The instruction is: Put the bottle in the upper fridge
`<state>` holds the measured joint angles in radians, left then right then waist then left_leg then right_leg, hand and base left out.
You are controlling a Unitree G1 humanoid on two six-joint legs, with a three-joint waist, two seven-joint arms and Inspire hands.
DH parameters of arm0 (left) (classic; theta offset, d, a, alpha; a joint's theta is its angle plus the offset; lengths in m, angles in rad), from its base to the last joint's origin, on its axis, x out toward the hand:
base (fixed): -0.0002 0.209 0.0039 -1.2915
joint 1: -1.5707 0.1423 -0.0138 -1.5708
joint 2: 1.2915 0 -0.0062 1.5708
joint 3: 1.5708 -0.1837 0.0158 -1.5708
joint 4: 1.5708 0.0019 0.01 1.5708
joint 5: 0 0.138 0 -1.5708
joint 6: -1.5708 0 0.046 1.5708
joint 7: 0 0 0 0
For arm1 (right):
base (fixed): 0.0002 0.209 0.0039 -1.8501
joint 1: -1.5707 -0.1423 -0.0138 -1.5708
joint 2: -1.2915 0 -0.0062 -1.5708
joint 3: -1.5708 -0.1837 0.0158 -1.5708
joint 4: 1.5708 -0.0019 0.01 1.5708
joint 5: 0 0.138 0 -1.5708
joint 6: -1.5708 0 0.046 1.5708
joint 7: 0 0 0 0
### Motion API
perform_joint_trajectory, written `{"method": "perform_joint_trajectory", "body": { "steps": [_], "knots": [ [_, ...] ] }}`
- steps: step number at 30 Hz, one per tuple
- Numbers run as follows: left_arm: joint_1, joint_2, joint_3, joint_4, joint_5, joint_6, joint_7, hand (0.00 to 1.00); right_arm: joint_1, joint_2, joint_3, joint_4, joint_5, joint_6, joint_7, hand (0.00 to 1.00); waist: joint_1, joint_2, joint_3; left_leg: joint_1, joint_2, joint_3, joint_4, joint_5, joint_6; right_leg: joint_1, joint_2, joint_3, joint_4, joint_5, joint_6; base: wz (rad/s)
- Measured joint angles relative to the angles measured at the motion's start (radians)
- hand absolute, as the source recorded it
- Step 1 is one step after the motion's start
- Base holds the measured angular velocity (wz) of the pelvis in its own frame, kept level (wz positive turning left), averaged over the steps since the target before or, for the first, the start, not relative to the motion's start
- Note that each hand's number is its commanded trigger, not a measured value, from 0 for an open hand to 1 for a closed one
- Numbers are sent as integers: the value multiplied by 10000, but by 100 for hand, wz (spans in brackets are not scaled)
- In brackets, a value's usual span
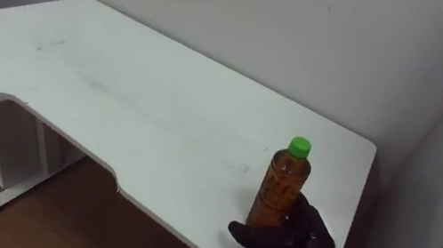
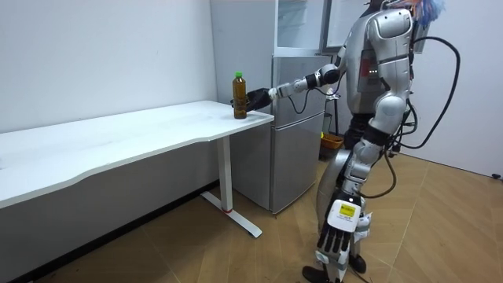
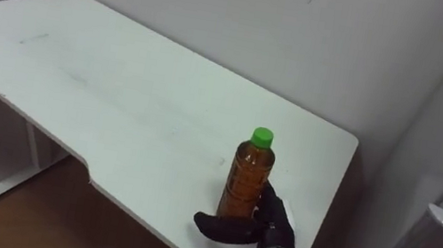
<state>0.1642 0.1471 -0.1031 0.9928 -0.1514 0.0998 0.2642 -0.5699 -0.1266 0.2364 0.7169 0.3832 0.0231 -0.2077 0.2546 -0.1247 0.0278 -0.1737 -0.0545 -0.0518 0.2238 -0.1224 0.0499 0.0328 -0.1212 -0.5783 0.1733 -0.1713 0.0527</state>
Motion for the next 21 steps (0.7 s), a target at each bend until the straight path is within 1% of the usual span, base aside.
{"method": "perform_joint_trajectory", "body": {
  "steps": [4, 11, 14, 15, 17, 18, 19, 21],
  "knots": [
    [-8, 12, -4, 4, -153, -2, -1, 0, -43, -1, 0, 63, 214, -207, -82, 0, 3, -14, -5, -203, 27, -36, 99, 5, -7, -217, -6, -2, 160, 2, -3, 0],
    [-72, 15, 0, 74, -134, -15, -75, 0, -157, 5, 53, 262, 301, -362, -472, 0, 9, -1, 5, -344, 10, -94, 145, 63, -1, -304, -3, -93, 147, 26, -43, 3],
    [-72, 7, -3, 76, -142, -36, -113, 0, -158, 9, 45, 259, 263, -443, -901, 0, 11, 18, 17, -437, -34, -240, 147, 117, -10, -364, -10, -174, 149, 32, -53, 12],
    [-73, -10, -5, 65, -150, -37, -113, 0, -158, 7, 43, 254, 224, -467, -1127, 0, 3, 51, 36, -465, -76, -362, 149, 146, -11, -364, -21, -241, 152, 32, -53, 15],
    [-94, -58, -7, 54, -150, -37, -109, 0, -161, 22, 42, 247, 0, -470, -1501, 0, 58, 103, 67, -485, -94, -400, 150, 177, -9, -374, -33, -259, 160, 32, -54, 9],
    [-131, -99, -7, 68, -150, -36, -99, 0, -160, 44, 45, 235, -96, -482, -1747, 0, 132, 137, 72, -514, -97, -402, 150, 195, -4, -407, -41, -260, 173, 32, -55, 0],
    [-199, -136, -16, 76, -149, -37, -95, 0, -161, 41, 45, 236, -176, -507, -1996, 0, 239, 166, 60, -585, -100, -403, 150, 225, -1, -482, -54, -262, 208, 35, -62, 0],
    [-247, -173, -138, 71, -152, -40, -68, 0, -163, 42, 45, 235, -226, -583, -2359, 0, 318, 188, 53, -631, -105, -411, 125, 287, 17, -586, -105, -264, 351, 30, -68, 0]
  ]
}}
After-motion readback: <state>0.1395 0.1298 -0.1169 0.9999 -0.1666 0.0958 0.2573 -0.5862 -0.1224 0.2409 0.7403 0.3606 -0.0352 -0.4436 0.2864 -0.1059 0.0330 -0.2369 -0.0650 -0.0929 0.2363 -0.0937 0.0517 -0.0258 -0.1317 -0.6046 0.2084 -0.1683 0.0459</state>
